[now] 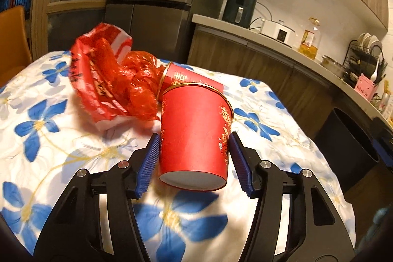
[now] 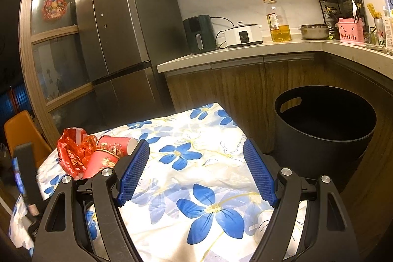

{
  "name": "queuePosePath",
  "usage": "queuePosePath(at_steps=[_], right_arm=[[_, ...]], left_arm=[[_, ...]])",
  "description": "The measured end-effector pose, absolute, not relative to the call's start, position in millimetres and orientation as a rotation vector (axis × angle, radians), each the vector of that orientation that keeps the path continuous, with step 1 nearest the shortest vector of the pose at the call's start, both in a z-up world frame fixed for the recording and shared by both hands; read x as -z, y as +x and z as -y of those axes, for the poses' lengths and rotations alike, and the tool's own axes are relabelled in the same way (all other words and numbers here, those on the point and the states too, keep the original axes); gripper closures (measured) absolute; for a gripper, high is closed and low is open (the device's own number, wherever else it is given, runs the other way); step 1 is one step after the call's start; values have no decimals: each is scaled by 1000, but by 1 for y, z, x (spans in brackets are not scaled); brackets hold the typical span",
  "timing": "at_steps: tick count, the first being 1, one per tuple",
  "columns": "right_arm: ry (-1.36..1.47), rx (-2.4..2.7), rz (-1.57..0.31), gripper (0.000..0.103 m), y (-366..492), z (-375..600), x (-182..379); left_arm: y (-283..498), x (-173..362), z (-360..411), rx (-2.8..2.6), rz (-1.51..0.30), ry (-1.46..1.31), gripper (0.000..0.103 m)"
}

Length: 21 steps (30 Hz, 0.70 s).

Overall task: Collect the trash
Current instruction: 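Grasp a red paper cup with the left tool while the right tool grasps another red cup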

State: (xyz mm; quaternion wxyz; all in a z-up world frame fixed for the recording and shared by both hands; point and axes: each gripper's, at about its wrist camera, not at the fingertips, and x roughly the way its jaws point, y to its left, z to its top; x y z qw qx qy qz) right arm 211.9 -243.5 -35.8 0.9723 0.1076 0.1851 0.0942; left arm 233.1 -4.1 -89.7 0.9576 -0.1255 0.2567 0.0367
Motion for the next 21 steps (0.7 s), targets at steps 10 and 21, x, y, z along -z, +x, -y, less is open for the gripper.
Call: queuePosePath(at_steps=[10, 21], right_arm=[[186, -290, -414, 26, 222, 199, 44], [131, -443, -458, 28, 238, 115, 52]], left_arm=[[169, 62, -31, -128, -424, -263, 47], [139, 53, -85, -229, -391, -301, 47]])
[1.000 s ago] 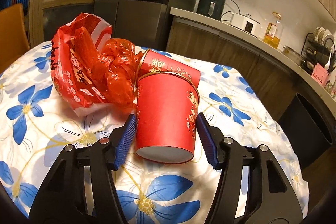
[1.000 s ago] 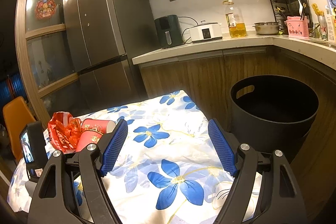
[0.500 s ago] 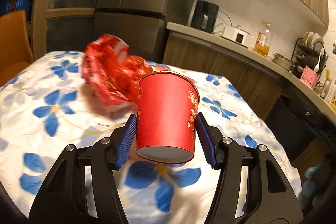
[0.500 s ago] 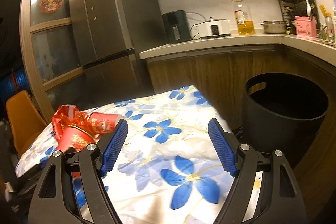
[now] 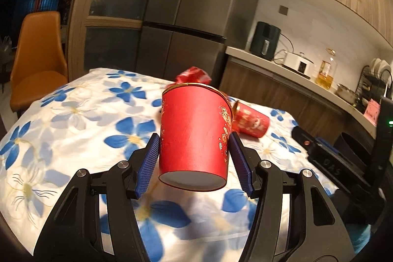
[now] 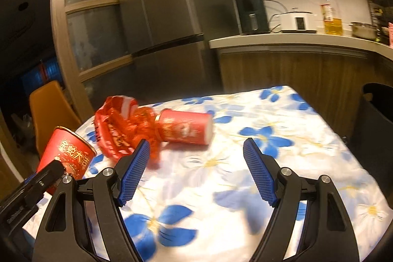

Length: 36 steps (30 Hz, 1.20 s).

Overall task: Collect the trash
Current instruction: 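Grasp a red paper cup with the left tool while the right tool grasps another red cup, then lift both red cups off the table with both tools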

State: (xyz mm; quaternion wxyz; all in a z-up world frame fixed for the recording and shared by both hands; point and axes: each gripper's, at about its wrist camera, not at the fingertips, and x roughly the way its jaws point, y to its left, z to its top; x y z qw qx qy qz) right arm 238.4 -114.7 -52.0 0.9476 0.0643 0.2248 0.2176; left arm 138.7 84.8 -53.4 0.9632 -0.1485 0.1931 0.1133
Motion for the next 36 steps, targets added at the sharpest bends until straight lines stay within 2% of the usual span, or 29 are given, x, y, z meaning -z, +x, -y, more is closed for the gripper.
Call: queuePosePath(at_steps=[7, 10, 14, 31, 36], right_arm=[[140, -435, -496, 28, 271, 88, 55], [147, -415, -499, 18, 287, 78, 55], [137, -399, -521, 17, 307, 64, 58], [165, -344, -660, 17, 361, 47, 87], [187, -339, -664, 20, 361, 51, 89]], left_arm=[[129, 52, -104, -244, -380, -318, 47], [127, 52, -108, -246, -375, -322, 47], [126, 50, -114, -240, -366, -328, 47], [134, 54, -126, -218, -373, -348, 47], [134, 54, -124, -218, -374, -346, 46]])
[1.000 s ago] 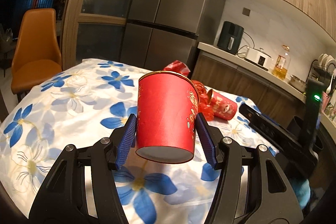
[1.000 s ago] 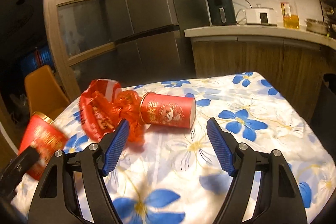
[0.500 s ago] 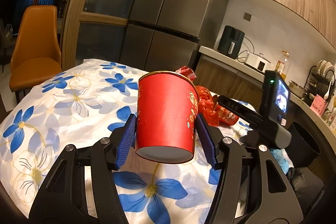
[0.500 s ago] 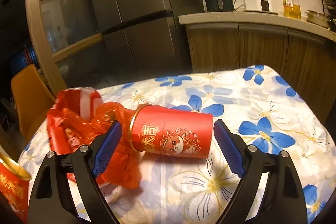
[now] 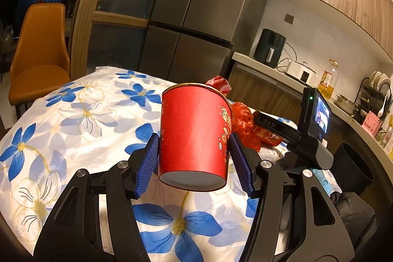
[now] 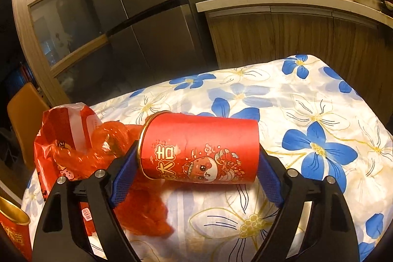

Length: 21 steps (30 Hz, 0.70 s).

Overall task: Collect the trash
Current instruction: 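Lift both red cups off the table with both tools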

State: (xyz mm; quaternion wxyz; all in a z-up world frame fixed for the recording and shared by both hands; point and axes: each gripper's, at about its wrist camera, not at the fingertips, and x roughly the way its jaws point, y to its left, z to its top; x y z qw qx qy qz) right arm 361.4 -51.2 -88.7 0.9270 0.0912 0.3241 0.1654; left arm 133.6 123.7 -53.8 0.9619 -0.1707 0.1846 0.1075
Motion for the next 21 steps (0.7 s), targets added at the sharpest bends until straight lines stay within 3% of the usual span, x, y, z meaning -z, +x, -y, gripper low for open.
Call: queuePosePath(at_steps=[21], right_arm=[[216, -359, -562, 21, 294, 111, 58]], left_arm=[[127, 41, -93, -180, -352, -311, 46]])
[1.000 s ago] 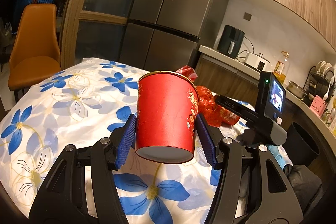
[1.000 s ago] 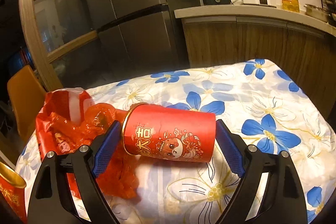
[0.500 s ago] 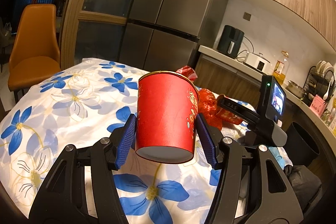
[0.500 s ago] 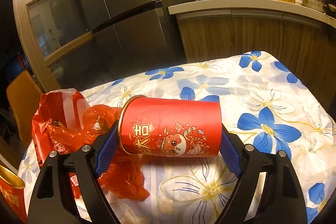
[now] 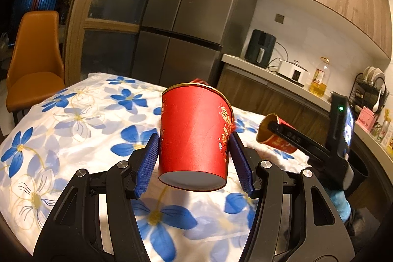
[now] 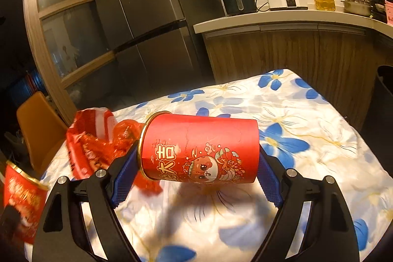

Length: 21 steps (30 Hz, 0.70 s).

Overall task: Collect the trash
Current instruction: 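Lift both red cups off the table with both tools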

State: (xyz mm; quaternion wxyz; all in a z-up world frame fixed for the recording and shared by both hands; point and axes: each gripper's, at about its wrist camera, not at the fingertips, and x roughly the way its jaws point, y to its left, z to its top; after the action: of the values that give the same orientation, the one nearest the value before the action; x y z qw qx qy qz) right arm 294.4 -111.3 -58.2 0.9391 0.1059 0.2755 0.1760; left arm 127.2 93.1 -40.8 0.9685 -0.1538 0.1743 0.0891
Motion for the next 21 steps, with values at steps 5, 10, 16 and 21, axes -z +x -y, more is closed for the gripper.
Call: queuePosePath(at_steps=[5, 10, 16, 21], right_arm=[[222, -359, -537, 21, 270, 134, 48], [231, -339, -506, 21, 247, 164, 36], [242, -306, -477, 21, 234, 194, 28], [250, -268, -448, 21, 223, 221, 21]], left_arm=[[126, 35, -75, -150, -345, -298, 46], [128, 30, -55, -106, -345, -294, 46], [133, 26, -31, -60, -345, -277, 46], [141, 23, -6, -15, -343, -258, 46]])
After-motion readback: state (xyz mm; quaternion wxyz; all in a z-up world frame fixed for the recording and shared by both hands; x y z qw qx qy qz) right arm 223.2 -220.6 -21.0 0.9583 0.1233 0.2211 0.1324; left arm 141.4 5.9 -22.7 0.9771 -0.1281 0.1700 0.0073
